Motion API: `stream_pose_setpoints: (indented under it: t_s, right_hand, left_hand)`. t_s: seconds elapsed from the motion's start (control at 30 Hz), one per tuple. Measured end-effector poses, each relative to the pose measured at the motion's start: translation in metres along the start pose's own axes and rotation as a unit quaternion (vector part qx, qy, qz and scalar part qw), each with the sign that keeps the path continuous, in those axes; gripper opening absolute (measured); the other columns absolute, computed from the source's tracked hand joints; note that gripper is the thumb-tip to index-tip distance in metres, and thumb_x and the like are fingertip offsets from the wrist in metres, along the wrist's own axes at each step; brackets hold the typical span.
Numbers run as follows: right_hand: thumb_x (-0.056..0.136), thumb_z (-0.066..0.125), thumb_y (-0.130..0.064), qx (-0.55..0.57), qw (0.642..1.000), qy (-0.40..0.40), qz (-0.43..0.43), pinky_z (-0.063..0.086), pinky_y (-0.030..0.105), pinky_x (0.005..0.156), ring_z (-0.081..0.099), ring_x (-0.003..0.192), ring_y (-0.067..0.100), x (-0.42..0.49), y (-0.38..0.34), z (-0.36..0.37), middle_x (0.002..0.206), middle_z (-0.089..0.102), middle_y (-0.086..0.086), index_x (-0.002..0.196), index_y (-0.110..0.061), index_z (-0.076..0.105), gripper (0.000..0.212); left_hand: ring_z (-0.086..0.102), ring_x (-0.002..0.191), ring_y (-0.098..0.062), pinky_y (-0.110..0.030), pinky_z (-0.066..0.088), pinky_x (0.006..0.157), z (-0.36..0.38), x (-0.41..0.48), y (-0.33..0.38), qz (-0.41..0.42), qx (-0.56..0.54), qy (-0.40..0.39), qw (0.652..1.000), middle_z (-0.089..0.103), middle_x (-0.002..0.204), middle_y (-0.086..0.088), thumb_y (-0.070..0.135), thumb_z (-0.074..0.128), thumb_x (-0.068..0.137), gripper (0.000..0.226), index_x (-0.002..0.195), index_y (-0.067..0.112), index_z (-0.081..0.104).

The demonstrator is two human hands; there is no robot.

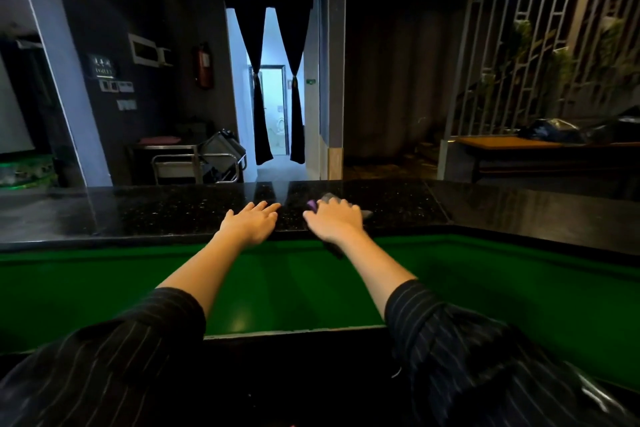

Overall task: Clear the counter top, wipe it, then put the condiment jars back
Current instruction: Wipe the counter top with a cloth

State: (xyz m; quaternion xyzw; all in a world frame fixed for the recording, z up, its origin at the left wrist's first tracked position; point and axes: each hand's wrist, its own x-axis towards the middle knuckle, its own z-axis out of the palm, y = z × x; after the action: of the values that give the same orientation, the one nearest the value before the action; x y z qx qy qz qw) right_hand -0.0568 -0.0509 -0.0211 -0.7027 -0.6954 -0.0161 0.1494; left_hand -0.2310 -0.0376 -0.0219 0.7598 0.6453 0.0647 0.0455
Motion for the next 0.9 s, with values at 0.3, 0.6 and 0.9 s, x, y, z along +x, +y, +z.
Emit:
stream_pose_setpoints:
  t_s: [0.3, 0.6, 0.9]
  right_hand:
    - [0.096, 0.045, -0.037, 0.255, 0.966, 0.016, -0.036, 0.043, 0.036, 0.083, 0.059, 0.108, 0.035, -0.034, 0.002, -0.039, 0.113, 0.065, 0.017, 0.11, -0.008, 0.065, 0.038]
    - [0.095, 0.057, -0.031, 0.455, 0.887, -0.055, -0.045, 0.049, 0.041, 0.092, 0.064, 0.1, 0.03, -0.041, 0.055, -0.092, 0.106, 0.069, 0.019, 0.104, -0.004, 0.067, 0.031]
    - [0.095, 0.058, -0.028, 0.258, 0.964, 0.034, 0.051, 0.041, 0.032, 0.077, 0.058, 0.107, 0.03, -0.029, 0.141, -0.101, 0.118, 0.06, 0.016, 0.112, 0.001, 0.061, 0.034]
  left_hand:
    - [0.03, 0.138, -0.032, -0.055, 0.022, 0.112, -0.002, -0.029, 0.047, 0.069, -0.089, 0.064, 0.992, 0.032, 0.148, -0.013, 0.018, 0.043, 0.094, 0.054, 0.146, 0.012, 0.029]
    - [0.054, 0.066, -0.018, -0.024, 0.04, 0.057, -0.038, -0.045, 0.078, 0.077, -0.36, 0.116, 0.922, 0.056, 0.066, -0.003, 0.008, 0.069, 0.078, 0.014, 0.072, 0.012, 0.057]
    - [0.068, 0.079, -0.028, -0.041, 0.06, 0.066, -0.026, -0.022, 0.146, 0.068, -0.477, 0.095, 0.871, 0.065, 0.084, -0.016, 0.001, 0.065, 0.085, 0.012, 0.081, 0.008, 0.055]
